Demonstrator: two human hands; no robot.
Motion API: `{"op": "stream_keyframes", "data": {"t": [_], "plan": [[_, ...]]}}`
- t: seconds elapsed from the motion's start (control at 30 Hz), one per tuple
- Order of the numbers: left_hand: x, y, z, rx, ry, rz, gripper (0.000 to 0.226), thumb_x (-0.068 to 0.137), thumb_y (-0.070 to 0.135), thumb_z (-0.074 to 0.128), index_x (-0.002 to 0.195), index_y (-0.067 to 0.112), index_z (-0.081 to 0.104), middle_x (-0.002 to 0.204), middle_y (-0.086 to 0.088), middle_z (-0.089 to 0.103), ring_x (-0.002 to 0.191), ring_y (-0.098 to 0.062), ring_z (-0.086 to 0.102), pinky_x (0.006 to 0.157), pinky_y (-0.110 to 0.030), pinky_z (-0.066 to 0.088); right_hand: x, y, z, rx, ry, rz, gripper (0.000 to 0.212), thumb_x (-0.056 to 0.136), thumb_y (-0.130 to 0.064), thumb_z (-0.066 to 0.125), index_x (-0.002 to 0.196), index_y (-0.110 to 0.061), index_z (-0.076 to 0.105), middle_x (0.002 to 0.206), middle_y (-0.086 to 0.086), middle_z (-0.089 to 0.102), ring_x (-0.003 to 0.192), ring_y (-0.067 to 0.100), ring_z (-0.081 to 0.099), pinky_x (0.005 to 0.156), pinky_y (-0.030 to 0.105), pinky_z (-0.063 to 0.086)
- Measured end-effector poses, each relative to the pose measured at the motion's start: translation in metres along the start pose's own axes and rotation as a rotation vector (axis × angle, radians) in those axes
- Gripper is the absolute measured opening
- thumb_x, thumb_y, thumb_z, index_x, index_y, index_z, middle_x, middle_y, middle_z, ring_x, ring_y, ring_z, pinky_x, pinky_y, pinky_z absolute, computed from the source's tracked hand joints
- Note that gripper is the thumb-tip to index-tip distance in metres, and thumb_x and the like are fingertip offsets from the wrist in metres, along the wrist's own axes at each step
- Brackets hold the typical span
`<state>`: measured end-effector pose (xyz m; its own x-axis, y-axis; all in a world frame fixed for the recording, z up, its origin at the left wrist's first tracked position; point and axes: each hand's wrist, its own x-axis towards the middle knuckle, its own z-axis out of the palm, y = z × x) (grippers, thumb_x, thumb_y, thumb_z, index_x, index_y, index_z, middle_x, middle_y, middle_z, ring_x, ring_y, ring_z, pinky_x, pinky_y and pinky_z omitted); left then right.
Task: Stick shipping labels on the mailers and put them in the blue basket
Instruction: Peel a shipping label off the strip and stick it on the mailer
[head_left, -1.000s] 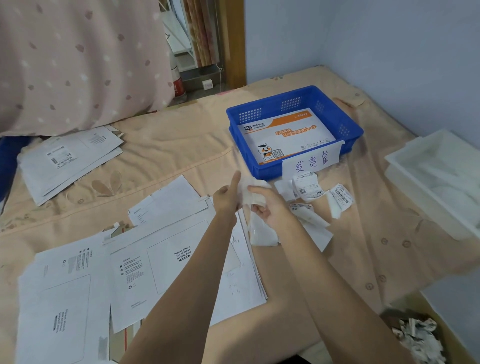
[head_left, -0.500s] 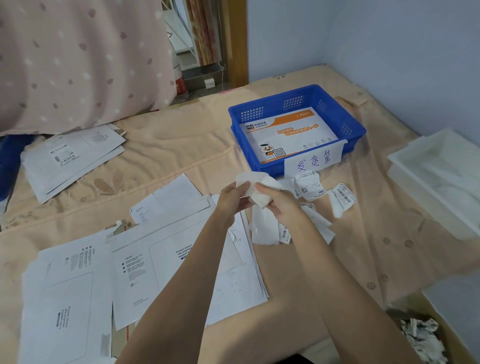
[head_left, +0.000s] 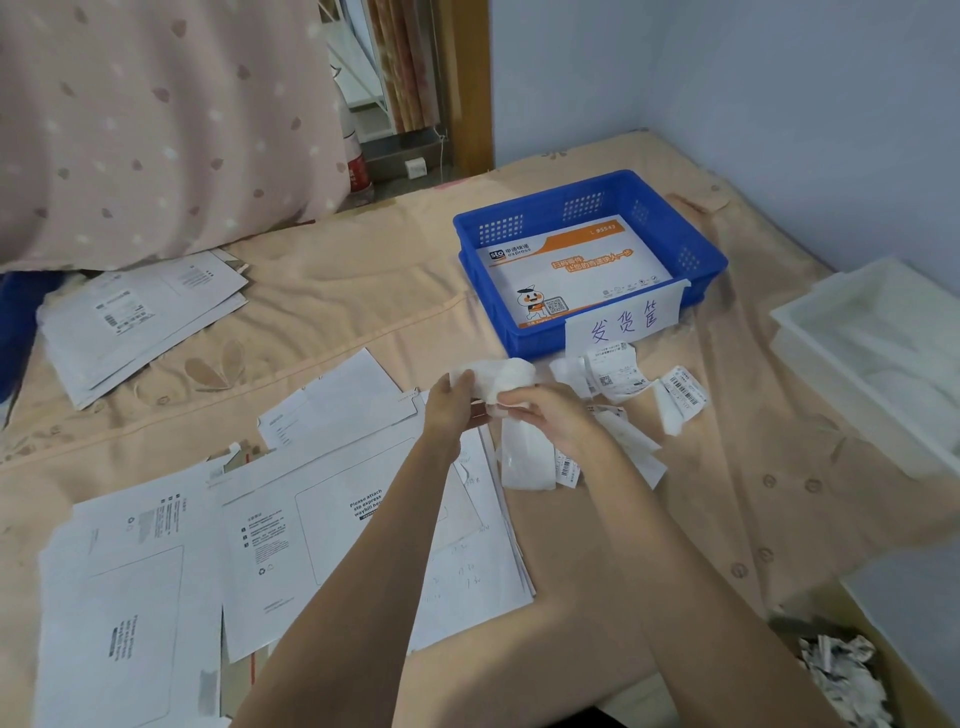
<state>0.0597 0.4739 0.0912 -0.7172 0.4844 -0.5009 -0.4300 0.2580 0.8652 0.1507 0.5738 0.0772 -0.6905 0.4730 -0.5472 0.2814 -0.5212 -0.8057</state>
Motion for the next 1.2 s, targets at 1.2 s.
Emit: {"op": "stream_keyframes", "data": {"t": [1.2], "plan": [[0.004,0.008,0.003,-0.038,0.209,-0.045,0.016,0.093,0.025,0.058,0.102,0.011,0.057,0.095,-0.005,0.060,0.091,-0.023,0.057,0.086,-0.033,0.049,0.005,-0.007,0.010,0.178,0.173,0.012,0.059,0.075,-0.060,0.069,0.108,-0.012,0.064,0.101,0.009,0.068,0.093,0.021,0.064,0.091,0.037,0.052]]}}
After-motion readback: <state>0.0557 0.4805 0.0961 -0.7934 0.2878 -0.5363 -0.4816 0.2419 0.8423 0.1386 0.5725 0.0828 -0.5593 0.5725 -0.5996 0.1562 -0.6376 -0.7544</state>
